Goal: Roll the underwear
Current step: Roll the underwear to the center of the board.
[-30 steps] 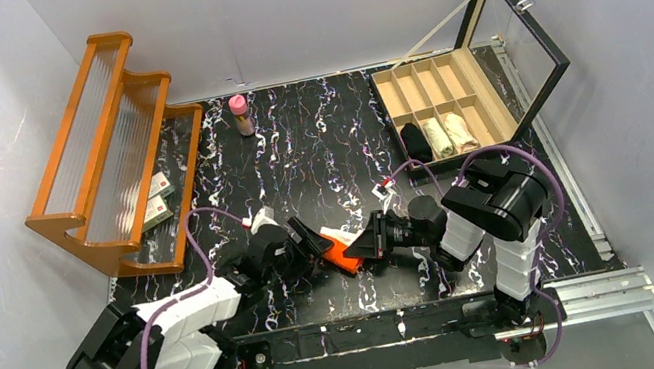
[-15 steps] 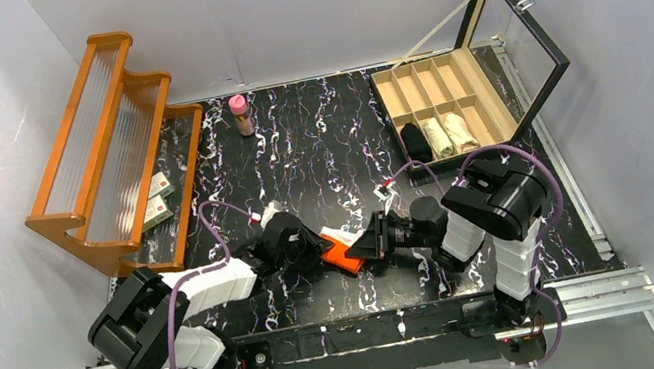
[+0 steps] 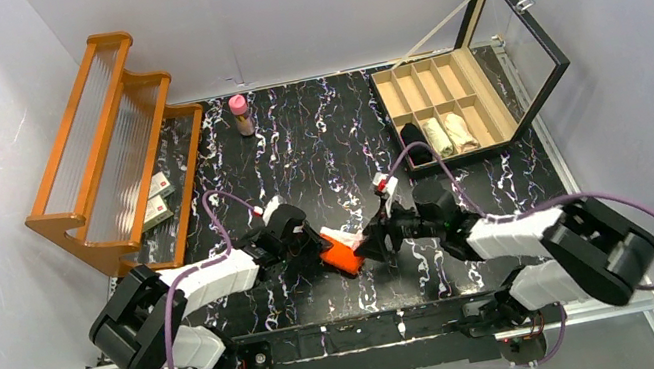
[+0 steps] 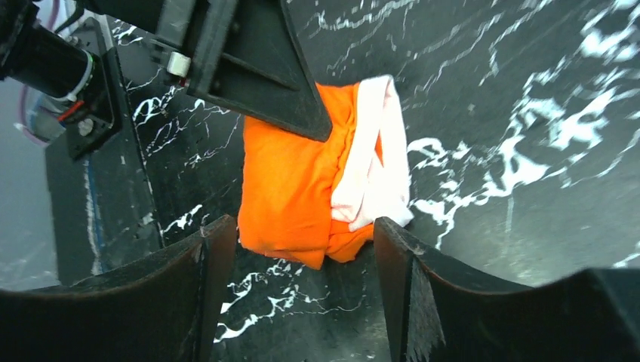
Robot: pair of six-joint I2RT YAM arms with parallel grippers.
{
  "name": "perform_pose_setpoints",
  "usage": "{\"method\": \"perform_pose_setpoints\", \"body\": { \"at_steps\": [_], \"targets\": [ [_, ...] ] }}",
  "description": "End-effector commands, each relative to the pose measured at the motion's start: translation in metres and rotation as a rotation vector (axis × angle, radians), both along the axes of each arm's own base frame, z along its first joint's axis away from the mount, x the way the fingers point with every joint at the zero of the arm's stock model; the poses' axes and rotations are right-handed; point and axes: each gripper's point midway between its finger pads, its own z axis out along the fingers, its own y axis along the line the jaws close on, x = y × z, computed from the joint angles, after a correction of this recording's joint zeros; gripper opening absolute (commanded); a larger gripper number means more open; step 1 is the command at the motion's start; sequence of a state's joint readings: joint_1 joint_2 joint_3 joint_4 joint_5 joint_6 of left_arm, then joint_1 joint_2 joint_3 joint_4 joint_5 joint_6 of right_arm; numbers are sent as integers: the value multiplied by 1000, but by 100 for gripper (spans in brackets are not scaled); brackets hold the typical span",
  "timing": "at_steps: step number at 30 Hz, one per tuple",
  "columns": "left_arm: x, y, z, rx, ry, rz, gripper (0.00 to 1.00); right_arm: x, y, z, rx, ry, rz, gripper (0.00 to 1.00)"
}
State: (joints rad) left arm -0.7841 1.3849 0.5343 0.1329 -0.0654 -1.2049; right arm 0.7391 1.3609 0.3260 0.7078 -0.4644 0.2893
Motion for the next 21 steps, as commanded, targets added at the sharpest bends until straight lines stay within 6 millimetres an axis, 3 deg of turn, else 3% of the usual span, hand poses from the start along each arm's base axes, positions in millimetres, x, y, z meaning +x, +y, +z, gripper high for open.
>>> {"method": "perform_pose_setpoints", "body": {
  "at_steps": [1,8,14,21],
  "targets": [
    [-13,25,-20,134,54,3,0,12,-13,18,-85,-281,38,77],
    [-21,29,-26,140,96,19,0,11,-6,50,-144,-617,42,74],
    [-23,29,-27,143,118,22,0,-4,11,34,-327,-871,114,70],
    [-25,32,-28,163,135,23,0,-18,39,26,-319,-919,199,70]
  ]
}}
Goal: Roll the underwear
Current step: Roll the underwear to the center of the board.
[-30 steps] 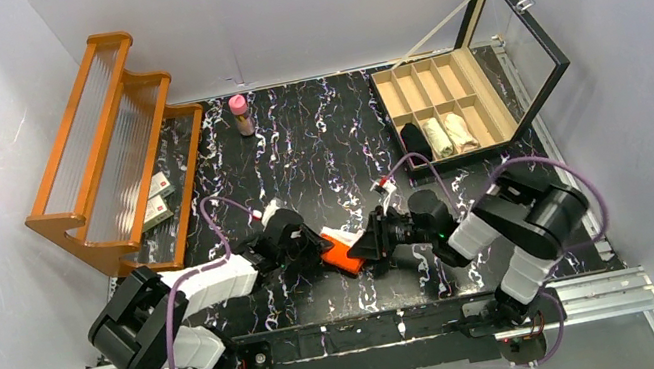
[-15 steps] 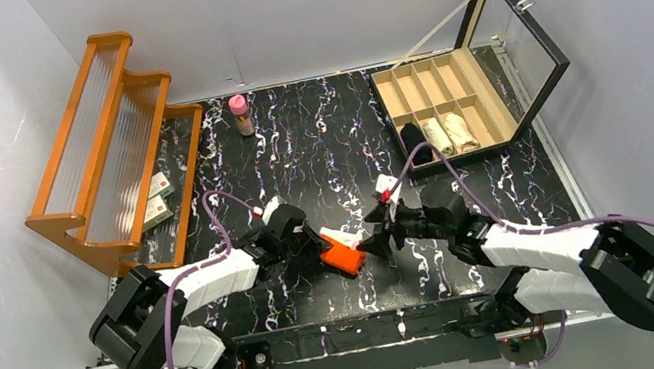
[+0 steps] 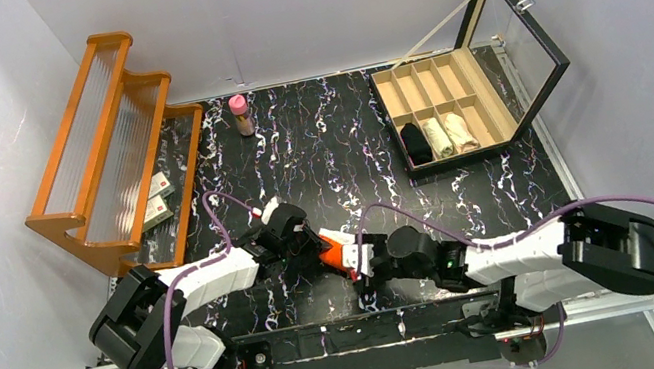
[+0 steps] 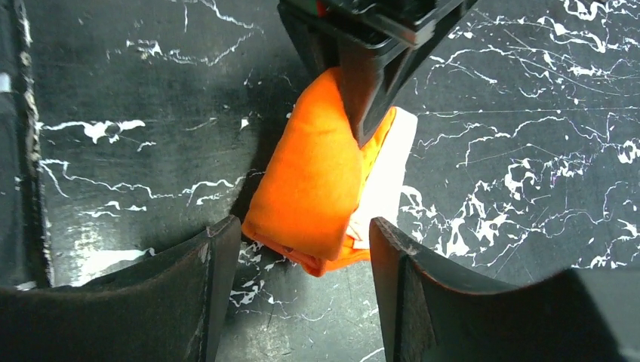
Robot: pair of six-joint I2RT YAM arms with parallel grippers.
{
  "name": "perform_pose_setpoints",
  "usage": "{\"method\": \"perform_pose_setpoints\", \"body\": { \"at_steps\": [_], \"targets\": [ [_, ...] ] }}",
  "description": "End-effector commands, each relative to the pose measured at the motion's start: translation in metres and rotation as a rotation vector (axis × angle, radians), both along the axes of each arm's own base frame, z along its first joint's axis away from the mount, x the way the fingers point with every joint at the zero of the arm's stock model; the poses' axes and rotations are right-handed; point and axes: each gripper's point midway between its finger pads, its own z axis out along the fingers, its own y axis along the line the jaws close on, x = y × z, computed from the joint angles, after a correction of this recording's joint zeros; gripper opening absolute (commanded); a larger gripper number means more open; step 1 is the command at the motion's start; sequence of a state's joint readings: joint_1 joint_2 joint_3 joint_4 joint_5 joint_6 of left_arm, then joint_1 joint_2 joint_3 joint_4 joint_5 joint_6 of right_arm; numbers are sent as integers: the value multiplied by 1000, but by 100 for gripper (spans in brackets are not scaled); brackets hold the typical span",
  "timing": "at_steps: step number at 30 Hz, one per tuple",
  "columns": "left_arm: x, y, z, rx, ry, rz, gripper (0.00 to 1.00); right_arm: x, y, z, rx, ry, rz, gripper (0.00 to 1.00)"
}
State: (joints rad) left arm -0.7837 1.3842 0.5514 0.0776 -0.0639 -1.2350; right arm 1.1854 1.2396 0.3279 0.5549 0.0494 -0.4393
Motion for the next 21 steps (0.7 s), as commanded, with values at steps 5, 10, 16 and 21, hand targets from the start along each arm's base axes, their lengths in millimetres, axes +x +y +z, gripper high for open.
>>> {"method": "perform_pose_setpoints", "body": {
  "at_steps": [5,10,16,21],
  "targets": [
    [-23,31,-28,157,110,9,0,15,32,23,49,-144,-21,72],
    [-24,33,-30,166,121,18,0,5,44,22,73,-119,-4,74],
    [-24,32,-28,162,121,20,0,21,49,-2,23,-115,-112,60],
    [-24,41,-24,177,98,39,0,28,31,-16,21,-104,-203,10]
  ]
}}
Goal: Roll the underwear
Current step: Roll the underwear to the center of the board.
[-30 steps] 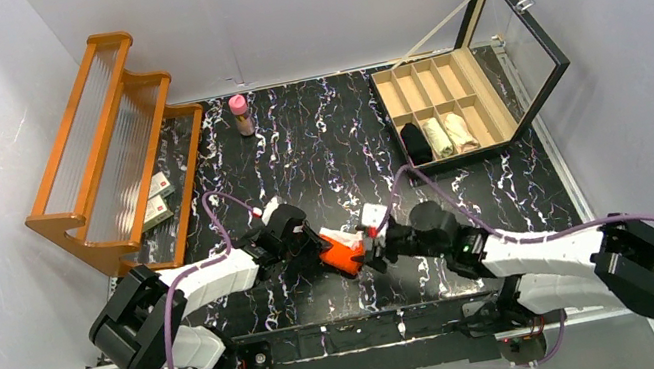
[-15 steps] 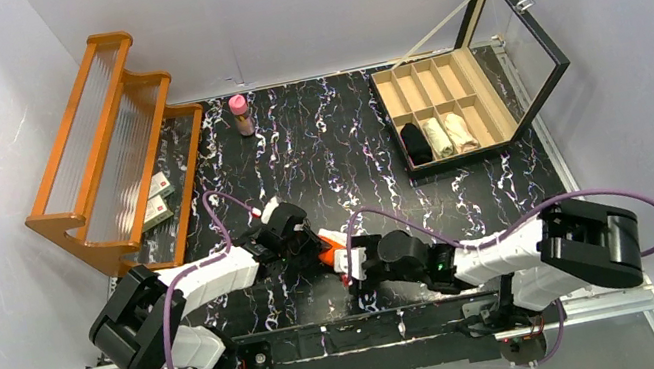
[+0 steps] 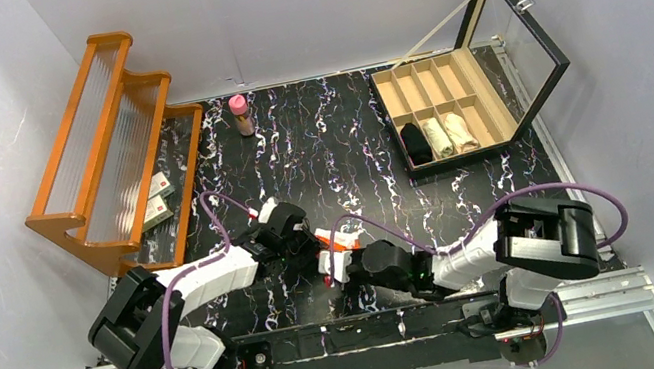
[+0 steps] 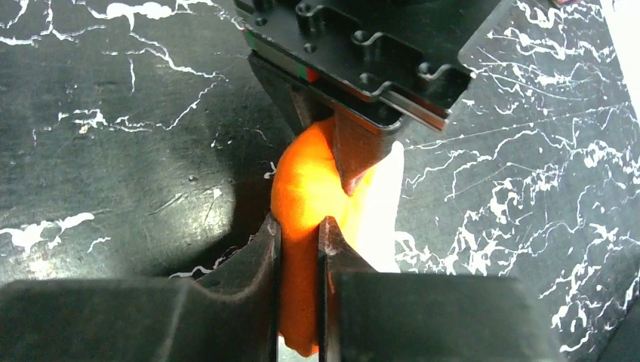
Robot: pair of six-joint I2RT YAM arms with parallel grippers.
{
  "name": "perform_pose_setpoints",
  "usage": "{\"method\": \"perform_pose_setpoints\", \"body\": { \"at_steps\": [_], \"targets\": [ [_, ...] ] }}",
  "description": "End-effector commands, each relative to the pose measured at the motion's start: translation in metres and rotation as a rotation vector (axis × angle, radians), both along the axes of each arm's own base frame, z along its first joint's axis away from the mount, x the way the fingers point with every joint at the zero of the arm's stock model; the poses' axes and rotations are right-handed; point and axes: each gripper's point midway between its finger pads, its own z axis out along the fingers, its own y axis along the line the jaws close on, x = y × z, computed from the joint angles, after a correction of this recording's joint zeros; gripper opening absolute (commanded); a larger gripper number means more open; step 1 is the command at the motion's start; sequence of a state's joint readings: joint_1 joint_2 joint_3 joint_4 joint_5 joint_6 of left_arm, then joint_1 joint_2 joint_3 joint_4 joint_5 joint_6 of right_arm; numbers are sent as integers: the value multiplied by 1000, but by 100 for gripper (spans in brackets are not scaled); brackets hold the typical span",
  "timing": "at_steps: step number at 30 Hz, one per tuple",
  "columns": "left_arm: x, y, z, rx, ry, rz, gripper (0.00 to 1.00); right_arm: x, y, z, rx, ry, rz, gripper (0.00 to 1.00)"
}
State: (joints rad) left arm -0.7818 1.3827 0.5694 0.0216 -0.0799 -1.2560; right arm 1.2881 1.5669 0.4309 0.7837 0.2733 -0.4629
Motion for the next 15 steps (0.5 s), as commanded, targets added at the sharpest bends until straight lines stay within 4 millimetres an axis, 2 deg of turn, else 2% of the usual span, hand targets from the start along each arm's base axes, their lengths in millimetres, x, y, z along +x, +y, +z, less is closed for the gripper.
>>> {"method": "perform_pose_setpoints", "body": {
  "at_steps": [1,2,5,7,10,15],
  "targets": [
    [-24,39,-21,156,67,16,0,6,-7,3,70,32,-88,1],
    [-23,42,-20,161,61,26,0,-3,-5,-1,75,87,-58,1],
    [-20,46,-12,151,21,48,15,-25,3,-5,128,281,13,1],
    [-18,49,-6,145,-4,64,33,-33,6,-7,181,430,19,1],
    [-16,55,0,154,-26,82,57,-37,7,-9,263,621,-5,1],
    [-9,58,16,120,-104,109,76,-41,6,-15,341,959,-42,1]
  ]
}}
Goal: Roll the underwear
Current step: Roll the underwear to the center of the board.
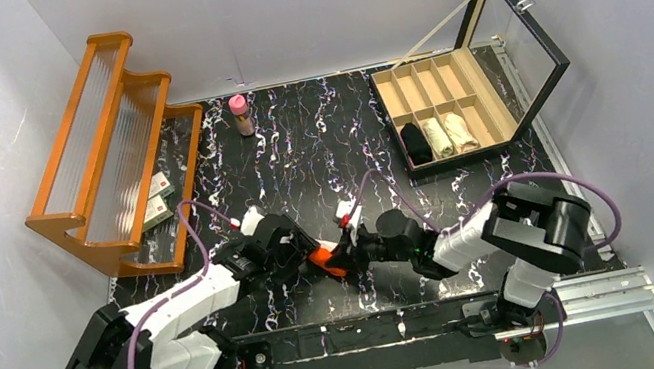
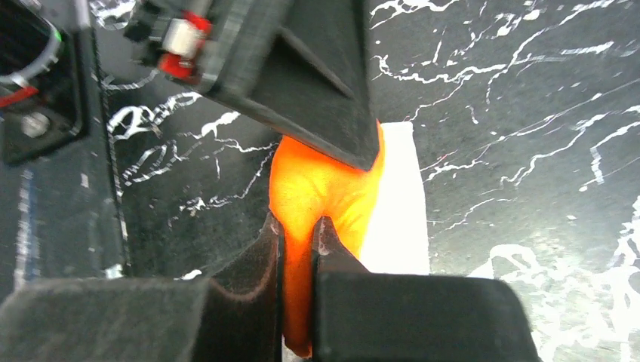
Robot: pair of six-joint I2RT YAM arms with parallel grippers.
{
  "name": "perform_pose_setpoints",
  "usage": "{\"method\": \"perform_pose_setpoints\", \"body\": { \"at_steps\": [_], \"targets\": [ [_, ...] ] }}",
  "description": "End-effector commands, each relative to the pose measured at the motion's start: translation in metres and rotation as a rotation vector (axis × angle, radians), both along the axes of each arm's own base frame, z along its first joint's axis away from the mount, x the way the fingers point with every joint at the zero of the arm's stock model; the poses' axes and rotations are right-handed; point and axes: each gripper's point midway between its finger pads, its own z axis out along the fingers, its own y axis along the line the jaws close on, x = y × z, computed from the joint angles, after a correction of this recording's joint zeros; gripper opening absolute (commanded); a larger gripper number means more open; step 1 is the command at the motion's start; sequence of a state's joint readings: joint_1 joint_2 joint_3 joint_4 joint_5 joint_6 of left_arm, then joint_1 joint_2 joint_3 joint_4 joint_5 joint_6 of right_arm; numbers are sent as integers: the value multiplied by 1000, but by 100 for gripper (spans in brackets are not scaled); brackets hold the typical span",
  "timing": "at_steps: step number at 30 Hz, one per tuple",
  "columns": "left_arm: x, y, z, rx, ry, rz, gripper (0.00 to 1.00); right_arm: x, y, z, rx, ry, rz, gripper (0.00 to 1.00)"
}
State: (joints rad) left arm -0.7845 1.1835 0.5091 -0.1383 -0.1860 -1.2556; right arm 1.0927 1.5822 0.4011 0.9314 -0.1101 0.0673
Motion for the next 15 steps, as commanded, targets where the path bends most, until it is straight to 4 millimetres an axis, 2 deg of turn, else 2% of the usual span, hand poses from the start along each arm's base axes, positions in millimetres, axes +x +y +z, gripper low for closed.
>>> {"method": "perform_pose_setpoints", "body": {
  "at_steps": [1,5,8,11,15],
  "targets": [
    [5,19,9,33,-79,50,78,-31,-7,-26,33,467,46,1],
    [8,24,20,-1,-150,60,85,-27,-11,-39,45,647,-4,1],
    [9,23,29,-33,-204,39,89,-23,-15,-55,21,754,-69,1],
    [6,16,32,-77,-234,-5,89,-17,-23,-71,9,870,-138,1],
    [-1,7,24,-132,-226,-48,85,-13,-35,-86,12,982,-214,1]
  ]
}}
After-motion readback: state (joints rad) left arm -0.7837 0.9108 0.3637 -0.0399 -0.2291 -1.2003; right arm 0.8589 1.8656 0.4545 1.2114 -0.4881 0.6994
